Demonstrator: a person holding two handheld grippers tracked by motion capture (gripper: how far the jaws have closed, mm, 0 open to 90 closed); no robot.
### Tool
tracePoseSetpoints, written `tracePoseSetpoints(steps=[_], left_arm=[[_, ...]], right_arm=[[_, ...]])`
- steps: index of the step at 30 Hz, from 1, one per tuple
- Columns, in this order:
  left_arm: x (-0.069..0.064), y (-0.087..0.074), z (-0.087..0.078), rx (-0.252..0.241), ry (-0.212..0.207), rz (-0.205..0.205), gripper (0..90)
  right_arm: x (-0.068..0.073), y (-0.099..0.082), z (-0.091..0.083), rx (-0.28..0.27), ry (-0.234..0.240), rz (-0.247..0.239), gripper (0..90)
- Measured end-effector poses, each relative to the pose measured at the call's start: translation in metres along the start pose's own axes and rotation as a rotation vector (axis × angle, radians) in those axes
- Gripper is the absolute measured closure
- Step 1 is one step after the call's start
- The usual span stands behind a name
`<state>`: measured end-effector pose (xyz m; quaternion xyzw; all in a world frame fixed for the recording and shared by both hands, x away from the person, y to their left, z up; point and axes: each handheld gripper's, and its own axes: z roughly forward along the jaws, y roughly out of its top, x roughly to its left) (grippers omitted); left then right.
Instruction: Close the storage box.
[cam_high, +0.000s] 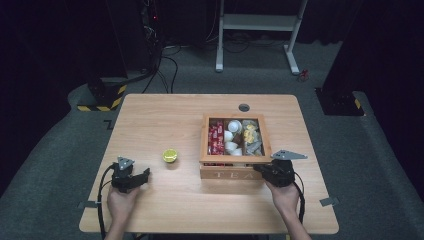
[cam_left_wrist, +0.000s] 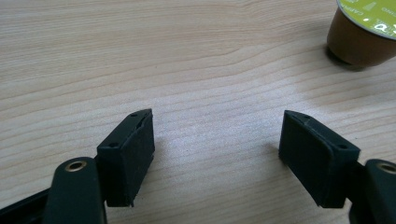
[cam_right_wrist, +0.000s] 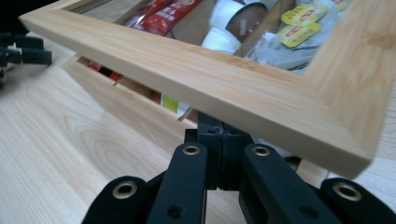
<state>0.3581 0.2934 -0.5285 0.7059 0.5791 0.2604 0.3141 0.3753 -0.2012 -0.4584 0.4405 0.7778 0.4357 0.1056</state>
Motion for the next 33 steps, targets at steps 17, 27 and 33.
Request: tracePoseSetpoints(steps=[17, 27, 33], left_arm=[[0.0, 0.0, 0.0, -0.003, 0.001, -0.004, 27.0], [0.0, 0.0, 0.0, -0.004, 0.001, -0.006, 26.9], [0.0, 0.0, 0.0, -0.003, 0.0, -0.004, 26.8]], right_arm=[[0.006, -0.001, -0.001, 0.012, 0.002, -0.032, 89.8], [0.011, -0.007, 0.003, 0.045, 0.014, -0.059, 89.8], [0.016, -0.008, 0.007, 0.08, 0.018, -0.108, 87.1]])
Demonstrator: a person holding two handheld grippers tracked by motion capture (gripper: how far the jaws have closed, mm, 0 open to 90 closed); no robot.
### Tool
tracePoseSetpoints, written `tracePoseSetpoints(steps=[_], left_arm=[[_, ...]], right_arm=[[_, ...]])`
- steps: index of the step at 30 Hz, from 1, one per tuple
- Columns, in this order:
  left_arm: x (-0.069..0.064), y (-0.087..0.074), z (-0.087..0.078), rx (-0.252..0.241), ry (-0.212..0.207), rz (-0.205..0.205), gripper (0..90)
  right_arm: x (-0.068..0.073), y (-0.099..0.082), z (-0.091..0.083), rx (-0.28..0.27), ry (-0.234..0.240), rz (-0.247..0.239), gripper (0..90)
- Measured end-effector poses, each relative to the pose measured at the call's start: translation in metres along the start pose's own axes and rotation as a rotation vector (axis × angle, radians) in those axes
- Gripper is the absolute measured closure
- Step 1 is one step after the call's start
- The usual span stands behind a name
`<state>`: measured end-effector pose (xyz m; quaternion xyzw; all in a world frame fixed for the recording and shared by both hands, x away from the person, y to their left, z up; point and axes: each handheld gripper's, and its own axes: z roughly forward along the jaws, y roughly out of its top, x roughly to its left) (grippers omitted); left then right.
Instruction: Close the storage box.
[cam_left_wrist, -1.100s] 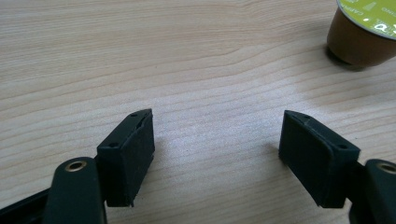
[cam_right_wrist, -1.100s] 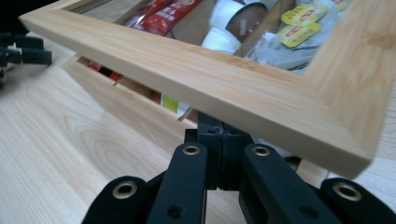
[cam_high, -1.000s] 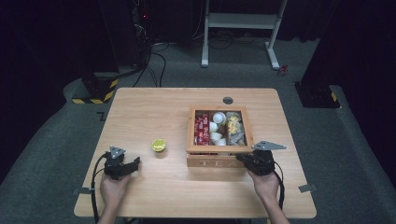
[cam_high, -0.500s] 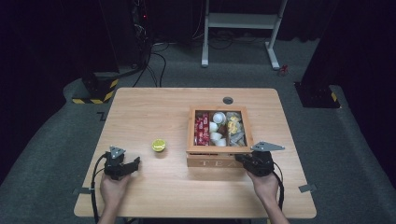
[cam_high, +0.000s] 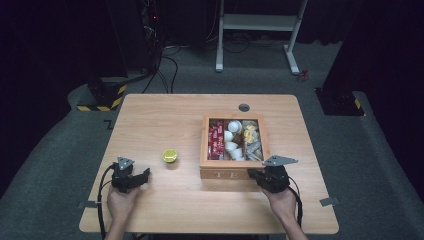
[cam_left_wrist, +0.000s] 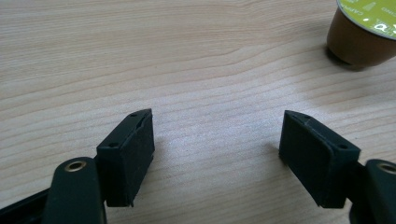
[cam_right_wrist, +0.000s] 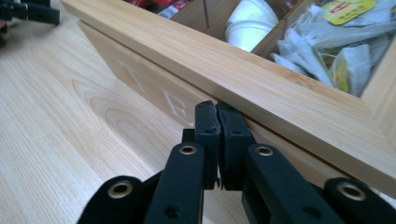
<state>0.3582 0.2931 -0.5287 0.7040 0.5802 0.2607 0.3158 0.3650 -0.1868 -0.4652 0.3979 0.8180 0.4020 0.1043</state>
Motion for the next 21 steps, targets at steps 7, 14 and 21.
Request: tracePoseSetpoints(steps=[7, 14, 21], left_arm=[[0.0, 0.0, 0.0, 0.001, -0.001, 0.0, 26.8], [0.0, 0.0, 0.0, 0.001, -0.002, -0.002, 26.6], [0.0, 0.001, 0.001, 0.003, -0.004, 0.0, 26.2]], right_arm=[[0.007, 0.009, -0.009, -0.06, 0.025, -0.024, 86.1], [0.008, 0.02, -0.014, -0.081, 0.013, -0.053, 83.1], [0.004, 0.027, -0.021, -0.112, 0.002, -0.037, 75.1]])
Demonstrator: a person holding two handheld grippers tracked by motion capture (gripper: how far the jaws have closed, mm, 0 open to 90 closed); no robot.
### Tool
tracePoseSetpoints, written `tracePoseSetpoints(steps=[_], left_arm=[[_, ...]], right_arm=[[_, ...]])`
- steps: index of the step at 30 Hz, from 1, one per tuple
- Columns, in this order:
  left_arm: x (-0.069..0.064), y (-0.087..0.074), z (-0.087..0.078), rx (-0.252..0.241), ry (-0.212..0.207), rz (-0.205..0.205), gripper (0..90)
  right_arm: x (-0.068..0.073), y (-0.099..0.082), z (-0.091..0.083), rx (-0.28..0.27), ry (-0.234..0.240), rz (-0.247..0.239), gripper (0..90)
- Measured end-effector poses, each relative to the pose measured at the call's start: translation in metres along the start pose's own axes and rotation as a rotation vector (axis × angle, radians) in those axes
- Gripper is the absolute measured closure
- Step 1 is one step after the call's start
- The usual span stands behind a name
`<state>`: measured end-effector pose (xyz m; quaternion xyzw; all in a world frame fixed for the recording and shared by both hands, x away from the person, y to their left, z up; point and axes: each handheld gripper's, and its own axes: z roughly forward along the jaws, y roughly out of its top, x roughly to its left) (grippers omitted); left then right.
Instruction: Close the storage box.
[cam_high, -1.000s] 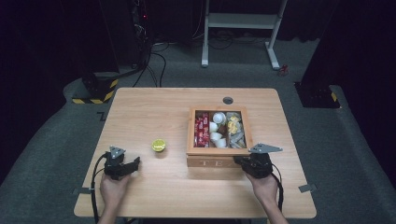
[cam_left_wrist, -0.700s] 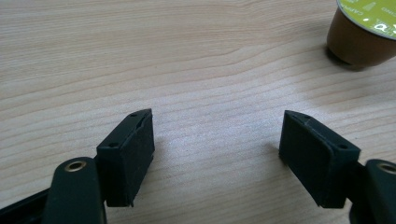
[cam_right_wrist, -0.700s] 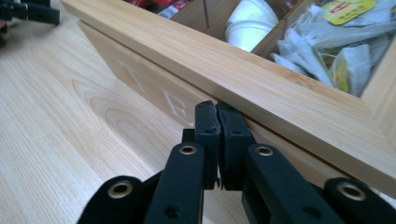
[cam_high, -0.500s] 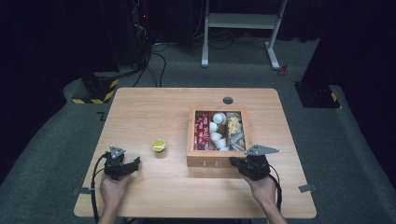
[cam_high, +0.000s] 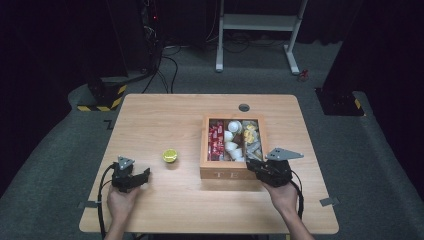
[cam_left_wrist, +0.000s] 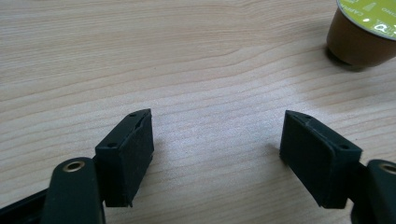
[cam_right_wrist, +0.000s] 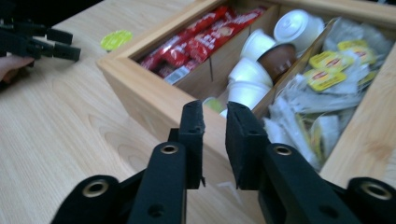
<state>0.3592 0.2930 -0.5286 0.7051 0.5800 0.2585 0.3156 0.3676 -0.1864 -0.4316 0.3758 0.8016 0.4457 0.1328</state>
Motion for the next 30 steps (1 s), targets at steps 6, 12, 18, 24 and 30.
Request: tracePoseSetpoints(steps=[6, 12, 18, 24, 30], left_arm=[[0.0, 0.0, 0.0, 0.0, 0.0, 0.0, 26.2], [0.0, 0.0, 0.0, 0.0, -0.001, -0.001, 26.2], [0.0, 0.0, 0.0, -0.001, 0.0, -0.001, 26.2], [0.0, 0.0, 0.0, -0.003, -0.001, -0.002, 26.2], [0.001, 0.0, 0.0, -0.003, -0.002, 0.0, 26.2]], right_arm=[[-0.006, 0.009, -0.009, -0.033, -0.021, 0.004, 71.4], [-0.013, 0.014, -0.016, -0.051, -0.041, 0.008, 71.1], [-0.02, 0.015, -0.023, -0.063, -0.063, 0.021, 69.9], [-0.027, 0.015, -0.032, -0.08, -0.087, 0.038, 69.1], [-0.035, 0.014, -0.039, -0.088, -0.11, 0.056, 67.8]])
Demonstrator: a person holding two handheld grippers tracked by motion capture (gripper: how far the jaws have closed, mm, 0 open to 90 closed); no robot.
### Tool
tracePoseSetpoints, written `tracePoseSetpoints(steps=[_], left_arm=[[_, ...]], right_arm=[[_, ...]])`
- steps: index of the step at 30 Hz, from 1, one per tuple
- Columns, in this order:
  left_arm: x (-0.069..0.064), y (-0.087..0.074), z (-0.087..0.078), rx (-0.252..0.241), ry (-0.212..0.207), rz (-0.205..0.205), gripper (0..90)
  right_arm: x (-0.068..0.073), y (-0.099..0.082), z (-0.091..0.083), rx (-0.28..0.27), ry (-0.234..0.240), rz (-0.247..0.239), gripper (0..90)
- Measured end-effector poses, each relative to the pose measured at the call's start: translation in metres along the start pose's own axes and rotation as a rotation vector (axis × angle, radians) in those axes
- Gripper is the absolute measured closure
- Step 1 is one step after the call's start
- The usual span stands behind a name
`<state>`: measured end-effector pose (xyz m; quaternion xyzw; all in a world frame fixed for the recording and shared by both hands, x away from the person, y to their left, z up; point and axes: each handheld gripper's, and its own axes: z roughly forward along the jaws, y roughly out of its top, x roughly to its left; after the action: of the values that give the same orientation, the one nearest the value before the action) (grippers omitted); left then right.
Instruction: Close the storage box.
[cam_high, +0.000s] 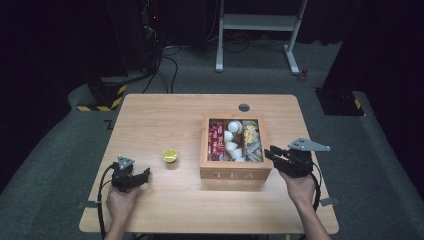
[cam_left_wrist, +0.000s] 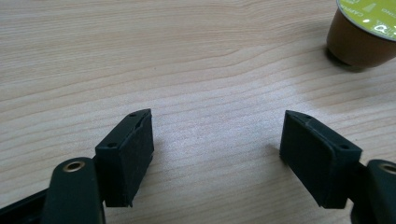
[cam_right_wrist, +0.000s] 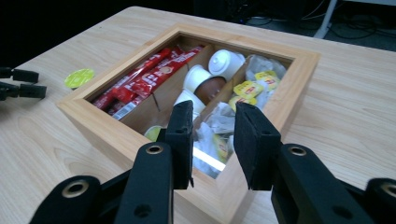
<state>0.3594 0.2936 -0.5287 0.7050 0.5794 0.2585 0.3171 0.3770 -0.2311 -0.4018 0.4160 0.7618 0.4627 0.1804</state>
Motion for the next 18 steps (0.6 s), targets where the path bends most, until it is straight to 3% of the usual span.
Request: tracePoseSetpoints(steps=[18], left_arm=[[0.0, 0.0, 0.0, 0.002, 0.001, -0.001, 26.1]], right_arm=[[-0.026, -0.012, -0.016, -0.041, -0.089, 0.071, 67.2]])
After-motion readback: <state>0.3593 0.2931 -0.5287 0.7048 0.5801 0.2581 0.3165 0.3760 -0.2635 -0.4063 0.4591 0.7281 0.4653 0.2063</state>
